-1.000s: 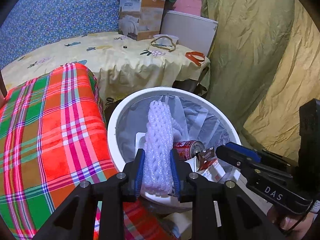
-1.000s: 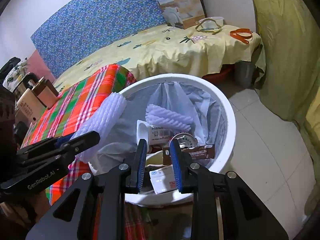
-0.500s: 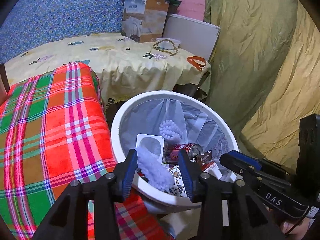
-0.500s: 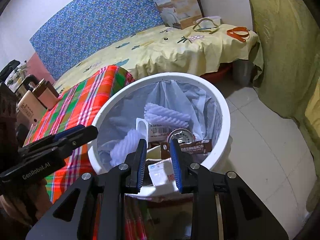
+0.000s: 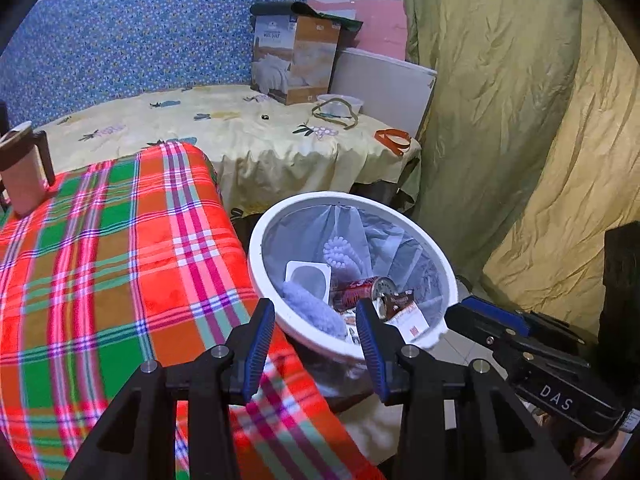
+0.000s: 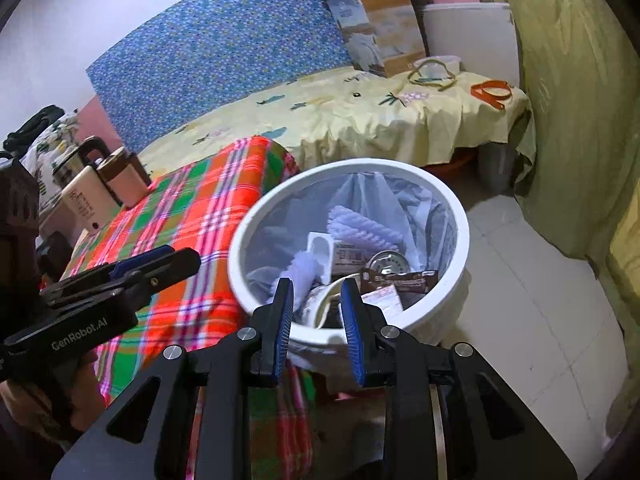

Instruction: Collect trash

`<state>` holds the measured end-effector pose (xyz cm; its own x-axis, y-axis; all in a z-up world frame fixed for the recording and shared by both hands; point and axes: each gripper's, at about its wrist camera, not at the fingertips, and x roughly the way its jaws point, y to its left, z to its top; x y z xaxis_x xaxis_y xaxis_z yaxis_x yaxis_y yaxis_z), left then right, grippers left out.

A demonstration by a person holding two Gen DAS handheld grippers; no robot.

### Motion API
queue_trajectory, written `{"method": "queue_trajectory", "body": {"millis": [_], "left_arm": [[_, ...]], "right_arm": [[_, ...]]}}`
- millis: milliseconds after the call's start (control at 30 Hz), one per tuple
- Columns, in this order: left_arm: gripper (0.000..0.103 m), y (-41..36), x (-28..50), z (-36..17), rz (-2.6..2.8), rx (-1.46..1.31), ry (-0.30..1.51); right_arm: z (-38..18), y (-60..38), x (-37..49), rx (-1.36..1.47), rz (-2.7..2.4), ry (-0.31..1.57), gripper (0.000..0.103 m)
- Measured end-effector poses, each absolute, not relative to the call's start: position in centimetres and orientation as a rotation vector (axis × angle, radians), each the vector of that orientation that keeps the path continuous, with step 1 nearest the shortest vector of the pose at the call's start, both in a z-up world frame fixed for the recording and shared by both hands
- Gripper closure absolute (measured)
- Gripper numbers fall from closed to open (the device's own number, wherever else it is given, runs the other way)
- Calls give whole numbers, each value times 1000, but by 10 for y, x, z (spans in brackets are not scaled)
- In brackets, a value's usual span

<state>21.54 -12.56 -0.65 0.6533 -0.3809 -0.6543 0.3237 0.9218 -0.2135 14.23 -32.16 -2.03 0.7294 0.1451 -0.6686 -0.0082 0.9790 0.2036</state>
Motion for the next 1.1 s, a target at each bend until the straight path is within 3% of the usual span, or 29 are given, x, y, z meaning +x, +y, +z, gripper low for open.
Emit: {"method": "queue_trajectory", "body": {"millis": [233, 533, 1100], "left_arm": [[61, -115, 182, 4, -374, -54, 725], [61, -99, 144, 8, -327, -60, 691], [61, -89, 84, 4, -265, -10, 671]], "right_arm": [[-12, -309, 126, 182, 83, 727, 75], [-7, -293, 104, 130, 72, 705, 57], [-8, -270, 64, 94, 96, 680, 57]]}}
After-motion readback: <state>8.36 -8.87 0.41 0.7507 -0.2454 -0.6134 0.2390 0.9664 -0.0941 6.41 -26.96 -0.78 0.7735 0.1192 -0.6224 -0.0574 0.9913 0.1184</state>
